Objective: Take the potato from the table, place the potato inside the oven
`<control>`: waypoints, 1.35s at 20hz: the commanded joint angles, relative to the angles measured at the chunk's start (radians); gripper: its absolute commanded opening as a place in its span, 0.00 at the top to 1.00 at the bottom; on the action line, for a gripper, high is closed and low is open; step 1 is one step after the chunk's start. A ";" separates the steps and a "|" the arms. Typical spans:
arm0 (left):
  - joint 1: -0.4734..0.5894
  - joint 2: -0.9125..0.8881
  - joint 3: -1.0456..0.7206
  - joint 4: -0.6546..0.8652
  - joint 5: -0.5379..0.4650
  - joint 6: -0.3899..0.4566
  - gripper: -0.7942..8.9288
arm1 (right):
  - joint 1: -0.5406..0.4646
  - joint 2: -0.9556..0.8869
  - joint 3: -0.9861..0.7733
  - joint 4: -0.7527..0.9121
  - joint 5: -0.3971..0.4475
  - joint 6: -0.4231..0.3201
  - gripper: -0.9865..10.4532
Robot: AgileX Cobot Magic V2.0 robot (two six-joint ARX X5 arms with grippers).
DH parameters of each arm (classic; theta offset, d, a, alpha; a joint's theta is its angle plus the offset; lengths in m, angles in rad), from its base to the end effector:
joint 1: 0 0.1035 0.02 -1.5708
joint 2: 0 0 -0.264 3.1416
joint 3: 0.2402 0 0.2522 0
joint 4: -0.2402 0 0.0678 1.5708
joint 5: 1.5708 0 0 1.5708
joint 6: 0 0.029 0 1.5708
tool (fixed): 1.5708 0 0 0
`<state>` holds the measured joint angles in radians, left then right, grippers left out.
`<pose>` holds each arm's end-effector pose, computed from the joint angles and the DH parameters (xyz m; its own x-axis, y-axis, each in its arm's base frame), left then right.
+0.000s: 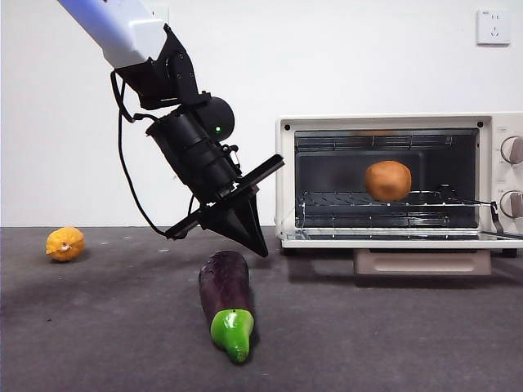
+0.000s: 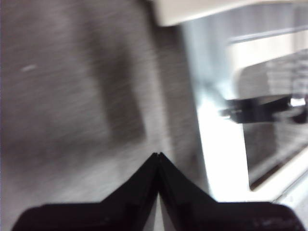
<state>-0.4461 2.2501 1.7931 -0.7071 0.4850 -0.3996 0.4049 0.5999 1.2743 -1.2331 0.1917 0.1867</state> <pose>0.4174 -0.2146 0.1688 0.1146 -0.5716 -0.8125 0.1825 0.8161 -0.5484 0.0367 0.0097 0.4013 0.8402 0.1528 -0.5204 -0.1436 0.9879 0.0582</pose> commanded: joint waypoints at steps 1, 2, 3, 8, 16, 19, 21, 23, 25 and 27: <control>-0.023 0.025 -0.007 0.010 0.033 0.028 0.93 | 0.001 -0.003 0.001 0.018 0.003 -0.006 0.92; -0.031 0.028 -0.007 0.019 0.071 0.027 0.93 | 0.001 -0.003 0.001 0.023 0.003 -0.006 0.92; -0.039 0.033 -0.007 0.035 0.112 0.020 0.93 | 0.001 -0.003 0.001 0.030 0.003 -0.006 0.92; -0.057 0.074 -0.007 0.045 0.212 -0.006 0.93 | 0.001 -0.002 0.001 0.051 0.003 -0.004 0.92; -0.021 0.076 -0.007 0.156 0.415 -0.088 0.93 | 0.001 -0.002 0.001 0.054 0.002 -0.003 0.92; -0.004 0.076 -0.007 0.165 0.443 -0.092 0.93 | 0.001 -0.002 0.000 0.054 0.002 -0.003 0.92; 0.005 0.076 -0.007 0.177 0.470 -0.104 0.93 | 0.001 -0.002 0.001 0.056 0.002 -0.003 0.92; 0.013 0.076 -0.007 0.206 0.501 -0.127 0.93 | 0.001 -0.002 0.001 0.058 0.002 -0.003 0.92; 0.017 0.076 -0.006 0.241 0.526 -0.153 0.93 | 0.001 -0.002 0.001 0.058 0.003 -0.003 0.92; 0.018 0.076 -0.006 0.280 0.538 -0.184 0.93 | 0.001 -0.002 0.001 0.058 0.003 -0.003 0.92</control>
<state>-0.4191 2.3207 1.7836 -0.4587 0.9981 -0.5644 0.4049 0.5999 1.2743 -1.1816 0.1921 0.1867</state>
